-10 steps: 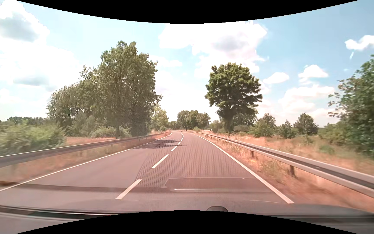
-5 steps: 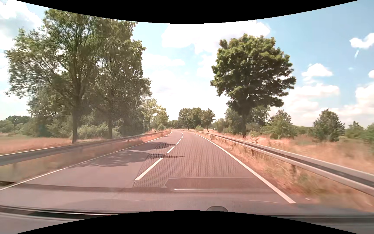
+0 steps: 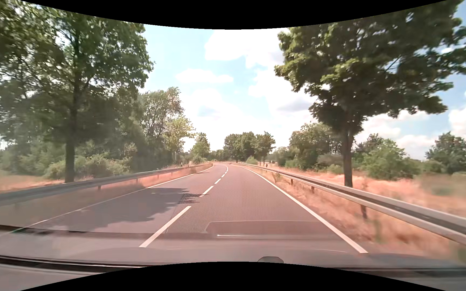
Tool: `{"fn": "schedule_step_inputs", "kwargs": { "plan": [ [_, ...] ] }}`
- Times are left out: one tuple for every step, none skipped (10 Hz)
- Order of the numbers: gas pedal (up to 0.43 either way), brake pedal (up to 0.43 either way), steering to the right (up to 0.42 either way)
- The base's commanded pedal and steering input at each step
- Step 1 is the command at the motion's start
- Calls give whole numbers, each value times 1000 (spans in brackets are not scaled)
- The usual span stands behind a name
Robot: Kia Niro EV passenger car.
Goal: Follow the waypoints while adhering to traffic rules and regulations
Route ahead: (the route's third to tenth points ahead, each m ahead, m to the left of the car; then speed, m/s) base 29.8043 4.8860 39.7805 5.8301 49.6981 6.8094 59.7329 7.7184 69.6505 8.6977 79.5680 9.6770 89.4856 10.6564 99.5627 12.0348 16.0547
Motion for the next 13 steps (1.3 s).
{"fn": "schedule_step_inputs", "kwargs": {
  "plan": [
    [79, 0, -12],
    [79, 0, -12],
    [79, 0, -12],
    [79, 0, -13],
    [79, 0, -13],
    [79, 0, -14],
    [79, 0, -15],
    [79, 0, -15],
    [79, 0, -15],
    [79, 0, -15],
    [79, 0, -15],
    [79, 0, -15],
    [79, 0, -15]
  ]
}}
